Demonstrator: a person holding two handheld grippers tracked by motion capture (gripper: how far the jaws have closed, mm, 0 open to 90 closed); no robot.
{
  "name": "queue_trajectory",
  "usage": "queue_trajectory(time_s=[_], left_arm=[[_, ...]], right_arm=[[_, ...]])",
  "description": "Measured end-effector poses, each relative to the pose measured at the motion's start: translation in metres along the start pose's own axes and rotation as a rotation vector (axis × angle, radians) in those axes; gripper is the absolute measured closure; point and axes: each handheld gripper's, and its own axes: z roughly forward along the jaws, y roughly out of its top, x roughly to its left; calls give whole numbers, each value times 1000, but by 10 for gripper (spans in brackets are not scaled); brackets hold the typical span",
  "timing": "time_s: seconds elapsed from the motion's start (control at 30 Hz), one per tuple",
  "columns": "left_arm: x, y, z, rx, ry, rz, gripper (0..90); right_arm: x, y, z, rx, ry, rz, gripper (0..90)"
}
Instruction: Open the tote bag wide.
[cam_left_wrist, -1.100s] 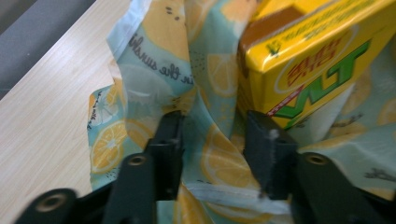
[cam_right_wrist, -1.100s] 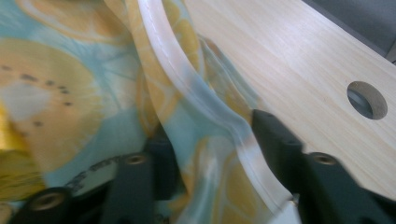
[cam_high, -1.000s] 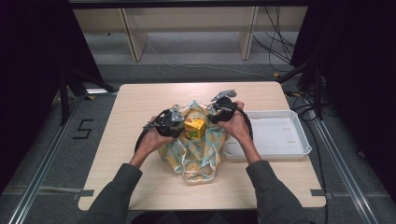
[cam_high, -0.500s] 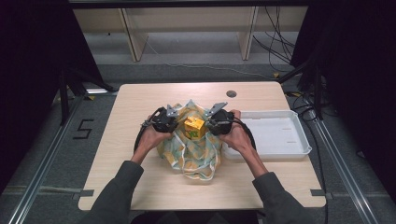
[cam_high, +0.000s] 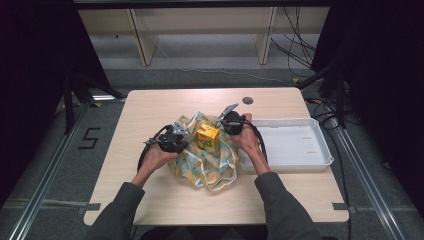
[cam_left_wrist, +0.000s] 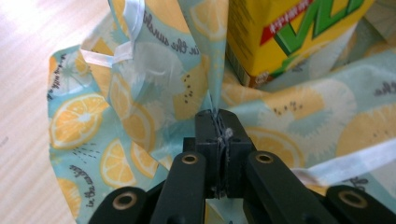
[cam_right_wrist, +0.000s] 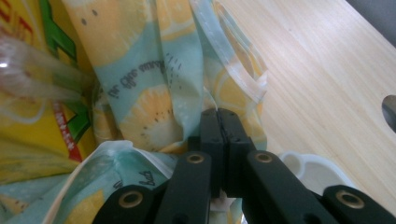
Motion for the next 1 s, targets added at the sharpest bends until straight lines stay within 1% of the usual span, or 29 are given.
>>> queue_trajectory(time_s=[0.03, 0.07, 0.1, 0.13, 0.17, 0.2, 0.23, 0.27, 0.3, 0.33, 0.37, 0.4, 0.43, 0.47, 0.5, 0.53, 0.57, 0.6, 0.63, 0.67, 0.7, 0.73, 0.8, 0.83, 0.87, 0.9, 0.93, 0.97, 1.0], left_arm=[[-1, -2, 0, 7, -1, 12, 879], [-2, -4, 1, 19, 3, 17, 879], [-2, -6, 2, 24, 4, 11, 880], [-1, -9, 4, 18, 3, 4, 881], [-1, -11, 5, 10, 2, -14, 882], [-1, -14, 5, 9, -5, -8, 883], [-2, -15, 5, 14, -5, -15, 883], [-2, -16, 4, 21, -4, -7, 883], [-2, -16, 3, 24, -1, -1, 883], [-2, -17, 1, 20, -7, -14, 883], [-2, -18, 1, 20, -11, -21, 883], [-2, -18, 0, 26, -16, -15, 883], [-3, -19, 0, 24, -13, -8, 883], [-3, -19, 0, 29, -15, -8, 883], [-4, -19, 0, 29, -16, -13, 882], [-4, -19, 0, 30, -23, -19, 882], [-4, -20, -2, 39, -20, -3, 882], [-4, -19, -4, 50, -28, 7, 881], [-4, -19, -4, 47, -26, 12, 880], [-3, -20, -4, 46, -24, 16, 880], [-4, -20, -5, 47, -25, 1, 880], [-4, -20, -5, 51, -31, -3, 880], [-7, -22, -5, 27, -26, -11, 881], [-7, -22, -6, 29, -28, -9, 881], [-6, -23, -7, 29, -26, 2, 881], [-6, -24, -8, 27, -32, -16, 882], [-5, -24, -9, 34, -36, -12, 882], [-4, -25, -11, 38, -41, 5, 882], [-4, -26, -11, 32, -42, -1, 882]], right_arm=[[-1, 1, 2, 1, 8, -6, 894], [0, 1, 3, 7, 4, 4, 880], [0, 0, 4, 3, 1, -7, 872], [1, -1, 5, 9, 18, 6, 852], [1, -2, 7, 10, 16, 14, 821], [3, -3, 8, -3, 38, 67, 762], [1, -4, 5, -20, 11, 92, 697], [-1, -5, 3, -25, 17, 113, 675], [-4, -5, -1, -47, 31, 132, 629], [-5, -5, -8, -56, 17, 166, 583], [-7, -6, -14, -95, 9, 184, 533], [-10, -7, -23, -99, 17, 192, 507], [-11, -7, -29, -121, 17, 208, 493], [-13, -8, -39, -151, 33, 228, 474], [-12, -10, -44, -178, 39, 244, 469], [-12, -11, -50, -197, 51, 236, 469], [-9, -14, -54, -215, 59, 257, 474], [-6, -17, -58, -199, 73, 239, 484], [-2, -20, -58, -197, 71, 229, 503], [1, -22, -58, -185, 86, 230, 534], [4, -24, -57, -176, 97, 223, 581], [5, -27, -52, -189, 93, 211, 621], [5, -30, -41, -151, 95, 220, 726], [4, -31, -36, -152, 97, 216, 784], [4, -32, -30, -155, 102, 222, 819], [3, -32, -26, -136, 103, 216, 850], [4, -32, -21, -123, 100, 226, 868], [3, -30, -19, -106, 101, 232, 880], [3, -28, -15, -114, 88, 229, 884]])
